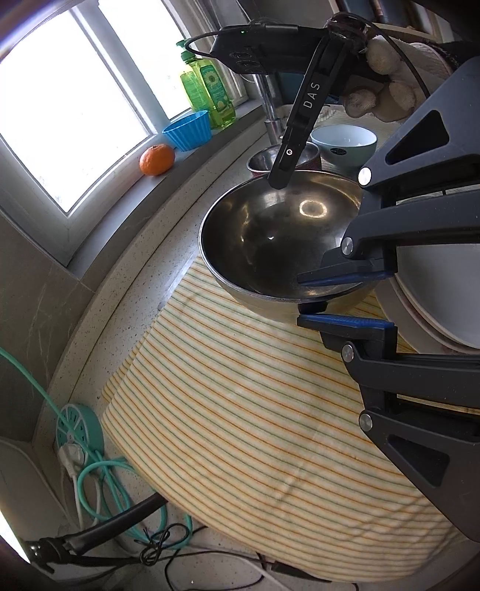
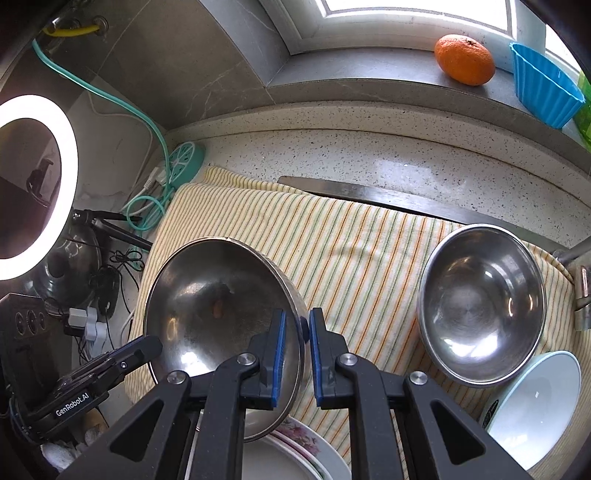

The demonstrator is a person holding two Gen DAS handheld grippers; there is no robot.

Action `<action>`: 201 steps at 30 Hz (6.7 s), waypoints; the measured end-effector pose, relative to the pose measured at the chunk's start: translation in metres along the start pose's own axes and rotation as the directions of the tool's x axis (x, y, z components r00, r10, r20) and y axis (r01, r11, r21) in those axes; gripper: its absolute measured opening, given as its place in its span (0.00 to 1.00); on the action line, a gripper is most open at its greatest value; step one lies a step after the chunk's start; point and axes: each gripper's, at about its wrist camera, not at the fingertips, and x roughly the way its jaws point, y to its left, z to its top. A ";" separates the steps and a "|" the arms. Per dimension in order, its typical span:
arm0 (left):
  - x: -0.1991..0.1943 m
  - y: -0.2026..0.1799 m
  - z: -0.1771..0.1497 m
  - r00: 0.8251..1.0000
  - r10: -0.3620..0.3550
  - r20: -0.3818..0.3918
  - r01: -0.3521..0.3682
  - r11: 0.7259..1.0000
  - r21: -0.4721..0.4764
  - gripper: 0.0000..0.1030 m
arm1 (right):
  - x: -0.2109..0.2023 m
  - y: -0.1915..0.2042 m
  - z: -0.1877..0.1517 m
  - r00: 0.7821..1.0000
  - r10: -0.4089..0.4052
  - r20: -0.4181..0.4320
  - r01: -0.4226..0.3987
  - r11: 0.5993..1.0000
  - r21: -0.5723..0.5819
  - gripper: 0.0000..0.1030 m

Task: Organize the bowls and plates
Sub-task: 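Lift the steel bowl with both tools and carry it toward the plate stack, then lower the large steel bowl with both tools onto the towel beside the plates, then open both tools and release the large steel bowl, then move both tools to the rim of the red-bottomed steel bowl, then close both tools on the red-bottomed steel bowl rim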

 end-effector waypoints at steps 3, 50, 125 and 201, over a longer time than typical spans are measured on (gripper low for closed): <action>-0.008 0.008 -0.003 1.000 0.011 0.012 -0.011 1.000 0.003 0.13 | 0.004 0.010 -0.005 1.000 0.012 -0.008 -0.012 1.000 -0.009 0.11; -0.092 0.138 -0.049 0.989 0.131 0.070 -0.115 0.974 -0.194 0.12 | 0.061 0.154 -0.076 0.980 0.088 -0.176 -0.120 0.976 -0.182 0.11; -0.073 0.026 -0.043 0.998 -0.009 0.059 -0.001 0.987 0.163 0.13 | -0.075 0.013 -0.125 0.969 -0.094 0.230 0.053 0.983 0.178 0.21; 0.148 -0.159 0.013 0.994 -0.035 -0.106 0.053 0.984 0.168 0.11 | -0.029 -0.139 -0.004 0.956 -0.268 0.115 0.264 0.963 0.050 0.09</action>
